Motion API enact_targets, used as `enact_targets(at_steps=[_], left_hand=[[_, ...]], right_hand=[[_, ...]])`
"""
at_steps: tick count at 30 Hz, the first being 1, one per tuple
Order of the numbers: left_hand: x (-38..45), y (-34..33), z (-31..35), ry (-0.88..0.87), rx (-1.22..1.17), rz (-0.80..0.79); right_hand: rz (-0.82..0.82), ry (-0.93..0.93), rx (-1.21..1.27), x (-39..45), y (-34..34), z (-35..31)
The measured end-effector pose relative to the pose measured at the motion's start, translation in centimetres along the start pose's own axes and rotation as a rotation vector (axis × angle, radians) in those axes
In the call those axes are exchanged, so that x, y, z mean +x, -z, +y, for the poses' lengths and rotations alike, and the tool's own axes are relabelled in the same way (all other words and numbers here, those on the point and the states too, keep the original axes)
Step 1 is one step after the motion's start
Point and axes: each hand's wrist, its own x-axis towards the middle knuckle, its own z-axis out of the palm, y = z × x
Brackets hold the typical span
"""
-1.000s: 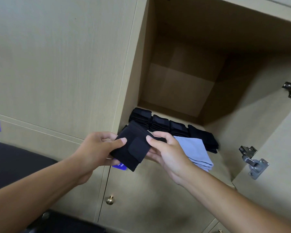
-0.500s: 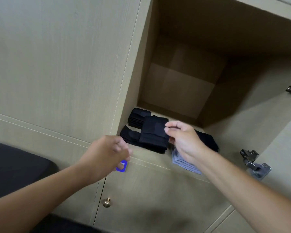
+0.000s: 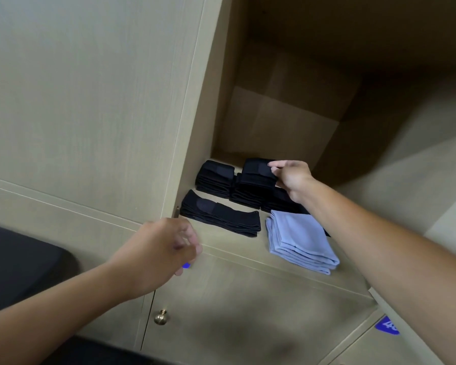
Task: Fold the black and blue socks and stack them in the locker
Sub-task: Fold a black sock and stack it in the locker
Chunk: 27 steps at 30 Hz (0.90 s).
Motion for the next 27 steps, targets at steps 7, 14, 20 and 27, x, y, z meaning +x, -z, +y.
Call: enact_targets(at_steps=[7,14,20,27], left_hand=[[0.4,-0.5,-0.6,0.006,0.043,-0.046],[0.7,-0.9,-0.7,0.004,0.065,-0.088],[0.9,-0.9,-0.8,0.021,0.061,-0.117],[1.1,-1.0,-1.1,0.018,0.067,-0.146]], right_hand=[[-0.008,-0.040,-0.088,1.9,-1.6,1.2],[0.028,0.142,-0.492,2.8,-1.4,1.8],[-0.247,0.248,-0.732,3.9,-0.4,0.4],[-0.719,0.158,-0.977,4.7,-0.6,-0.9]])
